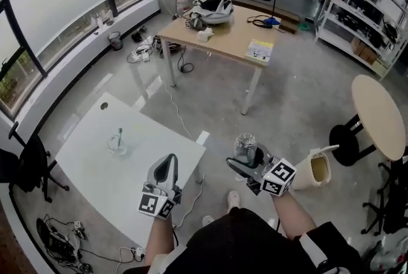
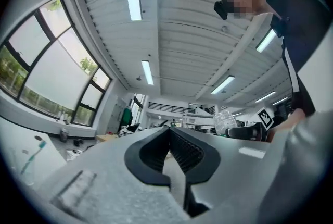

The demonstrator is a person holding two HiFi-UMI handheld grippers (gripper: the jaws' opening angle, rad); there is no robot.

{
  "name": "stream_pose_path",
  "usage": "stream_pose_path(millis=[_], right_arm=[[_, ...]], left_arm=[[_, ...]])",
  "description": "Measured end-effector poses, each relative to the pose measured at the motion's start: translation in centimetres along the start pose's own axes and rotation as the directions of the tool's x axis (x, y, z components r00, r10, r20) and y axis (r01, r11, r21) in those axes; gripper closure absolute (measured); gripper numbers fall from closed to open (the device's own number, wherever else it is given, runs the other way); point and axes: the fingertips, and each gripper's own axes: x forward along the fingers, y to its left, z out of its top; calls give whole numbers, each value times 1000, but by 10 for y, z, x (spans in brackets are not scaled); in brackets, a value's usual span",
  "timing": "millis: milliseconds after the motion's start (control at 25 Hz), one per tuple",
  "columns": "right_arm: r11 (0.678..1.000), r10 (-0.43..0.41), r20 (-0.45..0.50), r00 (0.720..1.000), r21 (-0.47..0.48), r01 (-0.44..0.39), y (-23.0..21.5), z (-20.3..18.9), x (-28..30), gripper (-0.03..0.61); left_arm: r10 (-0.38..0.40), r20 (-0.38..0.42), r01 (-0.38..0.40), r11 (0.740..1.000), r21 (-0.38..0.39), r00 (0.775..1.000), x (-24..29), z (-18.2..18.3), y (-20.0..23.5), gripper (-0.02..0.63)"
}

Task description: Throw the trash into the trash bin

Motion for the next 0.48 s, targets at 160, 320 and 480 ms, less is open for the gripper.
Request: stream_pose_path(millis=[160, 320, 480], right_arm=[[992, -130, 67, 989, -2, 130, -5, 16, -51, 259], [974, -222, 130, 966, -9, 225, -15, 32, -91, 259], [953, -280, 134, 951, -84, 292, -19, 38, -130, 259]], left_arm=[[-182, -21, 182, 983, -4, 983, 35, 3, -51, 612], [-302, -32, 302, 953, -14, 953, 58, 3, -92, 612], [-371, -47, 370, 929, -30, 927, 74, -2, -132, 612]])
